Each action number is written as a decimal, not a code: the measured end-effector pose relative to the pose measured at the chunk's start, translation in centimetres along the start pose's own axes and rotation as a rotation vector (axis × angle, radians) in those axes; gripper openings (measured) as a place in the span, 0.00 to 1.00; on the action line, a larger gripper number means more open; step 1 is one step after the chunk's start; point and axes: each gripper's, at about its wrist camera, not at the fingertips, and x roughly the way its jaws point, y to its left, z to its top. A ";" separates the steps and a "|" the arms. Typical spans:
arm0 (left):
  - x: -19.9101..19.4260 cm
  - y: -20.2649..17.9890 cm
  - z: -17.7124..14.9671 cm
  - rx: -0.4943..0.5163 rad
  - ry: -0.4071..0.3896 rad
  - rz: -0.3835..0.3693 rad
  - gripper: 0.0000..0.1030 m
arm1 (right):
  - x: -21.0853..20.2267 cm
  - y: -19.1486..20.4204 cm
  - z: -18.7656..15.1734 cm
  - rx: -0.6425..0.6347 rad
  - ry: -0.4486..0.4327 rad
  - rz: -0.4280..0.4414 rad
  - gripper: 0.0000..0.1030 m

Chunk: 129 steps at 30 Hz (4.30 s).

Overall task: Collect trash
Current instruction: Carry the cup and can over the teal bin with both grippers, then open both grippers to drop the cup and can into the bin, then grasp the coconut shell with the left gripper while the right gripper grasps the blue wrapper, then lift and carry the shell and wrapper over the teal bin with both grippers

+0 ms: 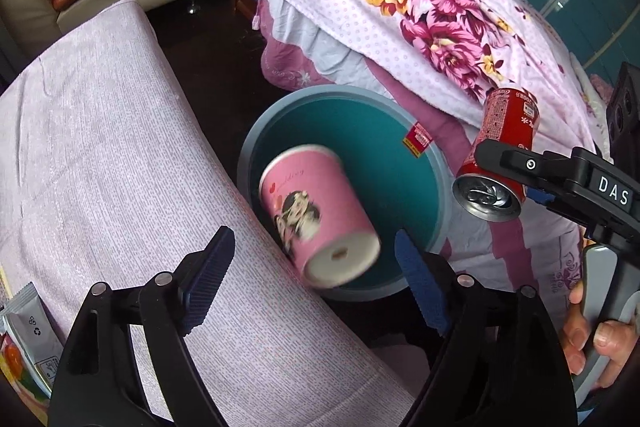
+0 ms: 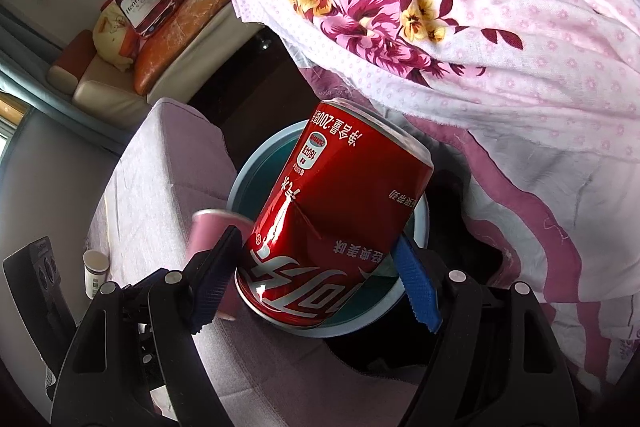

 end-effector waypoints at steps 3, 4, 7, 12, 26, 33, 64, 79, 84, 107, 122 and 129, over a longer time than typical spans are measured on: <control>-0.7 0.5 -0.3 -0.015 -0.009 -0.002 0.84 | 0.2 0.5 0.1 -0.007 0.005 -0.002 0.70; -0.9 0.7 -0.5 -0.018 -0.013 0.000 0.85 | 0.3 0.7 0.1 -0.010 0.008 -0.001 0.70; -1.4 1.3 -0.9 -0.037 -0.019 0.003 0.85 | 0.6 1.2 0.0 -0.022 0.017 -0.004 0.70; -2.4 2.5 -1.7 -0.067 -0.027 -0.002 0.87 | 1.2 2.3 -0.3 -0.043 0.040 -0.010 0.70; -5.0 4.7 -3.4 -0.113 -0.065 -0.007 0.87 | 0.9 4.8 -1.6 -0.066 0.084 -0.016 0.75; -7.0 6.4 -5.0 -0.144 -0.092 0.007 0.87 | 0.3 7.0 -2.7 -0.115 0.084 -0.010 0.75; -20.7 26.8 -17.2 -0.514 -0.248 0.214 0.87 | 5.5 27.5 -15.5 -0.578 0.330 0.063 0.78; -19.3 33.0 -19.3 -0.638 -0.205 0.256 0.87 | 10.1 30.1 -18.7 -0.652 0.392 0.011 0.66; -17.9 34.6 -18.4 -0.651 -0.174 0.263 0.87 | 11.2 30.2 -18.8 -0.660 0.388 0.006 0.55; -15.9 34.3 -16.4 -0.533 -0.131 0.280 0.12 | 8.7 25.5 -14.8 -0.555 0.348 0.036 0.51; -15.1 35.0 -16.3 -0.543 -0.094 0.278 0.25 | 12.3 26.5 -12.2 -0.479 0.341 0.025 0.34; -16.0 34.9 -16.8 -0.567 -0.143 0.273 0.14 | 10.4 25.5 -11.3 -0.434 0.278 0.051 0.27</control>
